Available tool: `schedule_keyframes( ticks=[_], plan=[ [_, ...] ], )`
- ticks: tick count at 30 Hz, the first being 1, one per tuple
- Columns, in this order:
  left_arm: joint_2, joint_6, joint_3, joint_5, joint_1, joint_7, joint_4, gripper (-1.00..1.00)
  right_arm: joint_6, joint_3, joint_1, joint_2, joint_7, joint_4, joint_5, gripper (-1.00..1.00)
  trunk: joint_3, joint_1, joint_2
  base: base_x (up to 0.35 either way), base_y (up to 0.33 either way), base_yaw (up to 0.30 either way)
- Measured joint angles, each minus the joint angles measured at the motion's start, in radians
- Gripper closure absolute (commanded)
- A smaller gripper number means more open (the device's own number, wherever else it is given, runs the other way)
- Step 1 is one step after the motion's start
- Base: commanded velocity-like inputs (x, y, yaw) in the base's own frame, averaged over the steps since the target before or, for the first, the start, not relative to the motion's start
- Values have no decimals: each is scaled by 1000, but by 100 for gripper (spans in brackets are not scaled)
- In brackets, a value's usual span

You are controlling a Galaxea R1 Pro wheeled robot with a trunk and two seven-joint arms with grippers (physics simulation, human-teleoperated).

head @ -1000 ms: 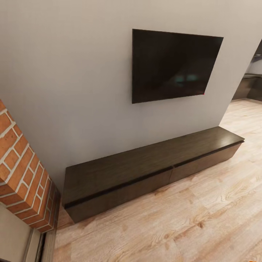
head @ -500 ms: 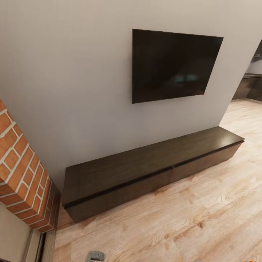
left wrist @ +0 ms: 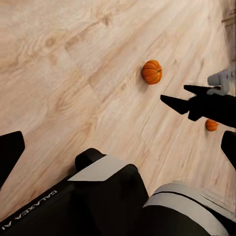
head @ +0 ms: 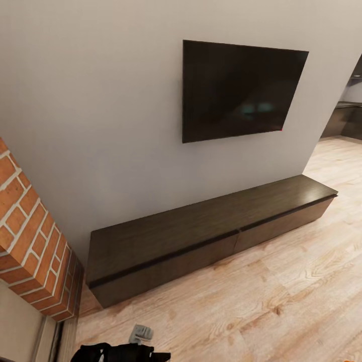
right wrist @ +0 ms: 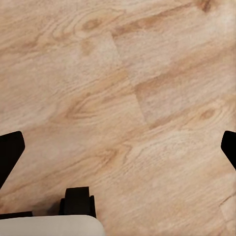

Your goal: Place each of the two pumpkins and all three candles from the living room inside a cabinet in the living room (use any cabinet), then make sure every cabinet is closed, and position the cauldron so it is next to a table in the living room.

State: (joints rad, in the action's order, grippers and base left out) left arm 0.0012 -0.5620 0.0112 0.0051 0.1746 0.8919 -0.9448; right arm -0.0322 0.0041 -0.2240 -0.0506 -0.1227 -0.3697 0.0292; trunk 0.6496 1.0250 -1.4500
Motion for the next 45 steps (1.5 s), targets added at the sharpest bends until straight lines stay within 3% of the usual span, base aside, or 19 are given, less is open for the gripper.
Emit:
schedule_keyframes(
  ticks=[4, 7, 9, 11, 23, 30, 39, 45],
  plan=[
    [-9, -71, 3, 0, 34, 9, -23, -100, 0, 0, 0, 0, 0, 0, 0, -100, 0, 0, 0, 0, 0, 0],
    [-17, -91, 34, 1, 64, 11, -27, -100, 0, 0, 0, 0, 0, 0, 0, -100, 0, 0, 0, 0, 0, 0],
    [-35, -98, 68, 4, 99, 12, -27, -100, 0, 1, 0, 0, 1, 0, 3, -100, 0, 0, 0, 0, 0, 0],
    [-59, -107, 78, 7, 156, 12, -21, -100, -1, 3, 0, 0, 1, 0, 4, -100, 0, 0, 0, 0, 0, 0],
    [-89, -153, 81, 6, 289, 12, -14, -100, -3, 5, 0, 1, 2, 4, 5, -100, 0, 0, 0, 0, 0, 0],
    [-103, -154, 82, 7, 376, 13, -15, -100, -58, 6, 0, 3, 2, 10, 6, -100, 0, 0, 0, 0, 0, 0],
    [-106, -143, 82, 6, 470, 16, -48, -100, -70, 7, 1, 7, 2, 15, 20, -100, 0, 0, 0, 0, 0, 0],
    [-106, -131, 81, 7, 499, 18, -63, -100, -72, 8, 2, 10, 2, 40, 39, -100, 0, 0, 0, 0, 0, 0]
  ],
)
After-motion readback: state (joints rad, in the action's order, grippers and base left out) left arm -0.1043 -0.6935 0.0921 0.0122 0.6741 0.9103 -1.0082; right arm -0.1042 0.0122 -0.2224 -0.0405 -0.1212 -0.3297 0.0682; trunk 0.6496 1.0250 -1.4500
